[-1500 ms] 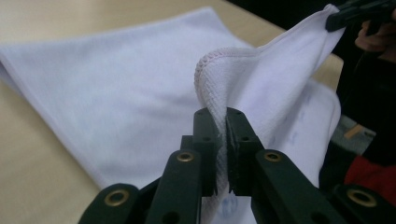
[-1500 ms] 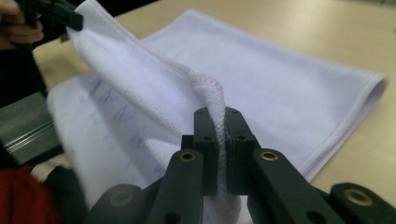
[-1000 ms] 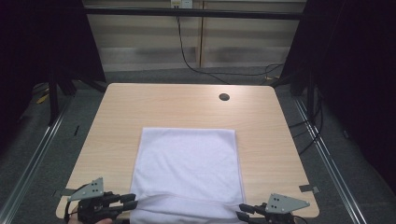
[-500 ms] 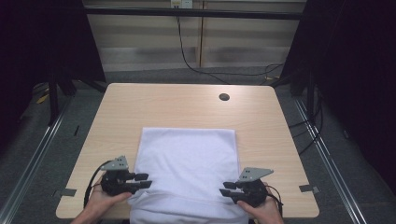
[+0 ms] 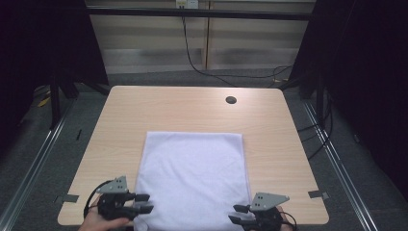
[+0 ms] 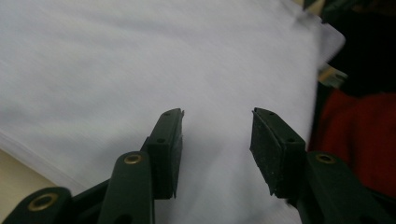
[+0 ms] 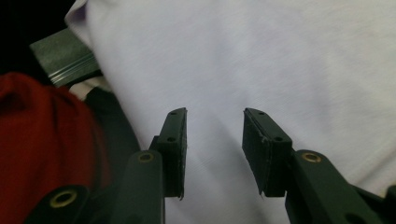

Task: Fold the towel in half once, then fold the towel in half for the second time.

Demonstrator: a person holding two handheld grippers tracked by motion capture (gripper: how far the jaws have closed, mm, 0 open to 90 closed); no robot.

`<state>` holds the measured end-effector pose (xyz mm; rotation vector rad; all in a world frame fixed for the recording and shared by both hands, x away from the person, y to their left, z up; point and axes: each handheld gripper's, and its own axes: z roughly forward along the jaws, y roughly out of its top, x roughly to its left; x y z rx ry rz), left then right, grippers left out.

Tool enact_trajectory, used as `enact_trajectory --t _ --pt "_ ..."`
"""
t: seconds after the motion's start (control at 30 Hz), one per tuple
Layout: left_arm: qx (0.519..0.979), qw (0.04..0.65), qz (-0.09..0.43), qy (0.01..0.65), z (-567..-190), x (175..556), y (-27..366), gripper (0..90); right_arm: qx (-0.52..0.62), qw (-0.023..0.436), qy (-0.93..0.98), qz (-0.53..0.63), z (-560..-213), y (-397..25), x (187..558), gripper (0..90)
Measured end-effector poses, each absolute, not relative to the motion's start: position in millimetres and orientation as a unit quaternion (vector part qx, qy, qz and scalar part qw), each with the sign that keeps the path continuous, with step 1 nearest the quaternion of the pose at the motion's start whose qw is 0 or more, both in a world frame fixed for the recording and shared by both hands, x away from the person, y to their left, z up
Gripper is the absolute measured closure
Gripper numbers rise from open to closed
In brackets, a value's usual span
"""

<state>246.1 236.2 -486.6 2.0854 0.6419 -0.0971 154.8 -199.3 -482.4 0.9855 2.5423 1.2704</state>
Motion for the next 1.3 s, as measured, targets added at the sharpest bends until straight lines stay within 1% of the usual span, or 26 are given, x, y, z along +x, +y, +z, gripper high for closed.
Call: enact_trajectory --t 0.07,0.13,0.17,0.23,0.27,0.33,0.4,0.47,0.57,0.73,0.93,1.07,1.1,1.3 --pt "0.844 0.457 -0.022 0.278 -486.3 267.6 231.3 54.9 0.338 0.074 0.836 0.425 -482.9 -201.5 170.0 58.8" --pt "0.84 0.456 -0.019 0.295 -486.9 288.6 226.6 54.2 0.348 0.081 0.833 0.423 -484.6 -203.3 189.9 57.4" --pt "0.843 0.444 0.007 0.303 -487.4 300.5 224.3 54.1 0.353 0.085 0.83 0.423 -485.7 -204.1 200.9 55.4" --pt "0.837 0.444 0.008 0.32 -490.9 317.6 222.3 54.4 0.366 0.098 0.824 0.421 -487.6 -205.3 222.3 54.7" --pt "0.834 0.44 0.022 0.331 -492.7 323.3 221.6 54.3 0.376 0.106 0.818 0.421 -488.3 -205.7 234.4 53.3" --pt "0.829 0.441 0.02 0.343 -496.1 328.9 221.0 54.3 0.384 0.115 0.818 0.411 -490.7 -204.7 251.5 52.5" --pt "0.841 0.416 0.029 0.345 -501.5 329.1 218.4 52.5 0.398 0.12 0.815 0.405 -495.3 -204.0 263.0 51.7" --pt "0.839 0.424 0.038 0.338 -503.9 326.1 220.2 52.1 0.413 0.12 0.815 0.389 -502.1 -202.5 268.6 51.0" --pt "0.838 0.428 0.047 0.334 -505.7 320.4 220.2 51.1 0.416 0.12 0.812 0.392 -503.6 -203.4 264.2 50.5" --pt "0.841 0.433 0.027 0.325 -505.5 307.0 224.7 52.2 0.41 0.119 0.818 0.386 -502.7 -206.3 250.2 50.5" --pt "0.851 0.426 0.027 0.305 -503.6 284.4 227.0 53.1 0.401 0.115 0.827 0.377 -500.4 -205.5 229.4 50.5" --pt "0.853 0.426 0.014 0.301 -502.6 273.3 230.2 52.8 0.396 0.103 0.833 0.373 -498.2 -205.3 214.5 50.5" --pt "0.854 0.424 0.004 0.302 -501.7 270.8 230.5 52.7 0.393 0.104 0.834 0.372 -498.1 -205.2 212.2 50.5" --pt "0.857 0.422 -0.017 0.297 -498.9 261.2 233.1 49.1 0.389 0.088 0.838 0.372 -496.0 -204.4 195.4 50.0"
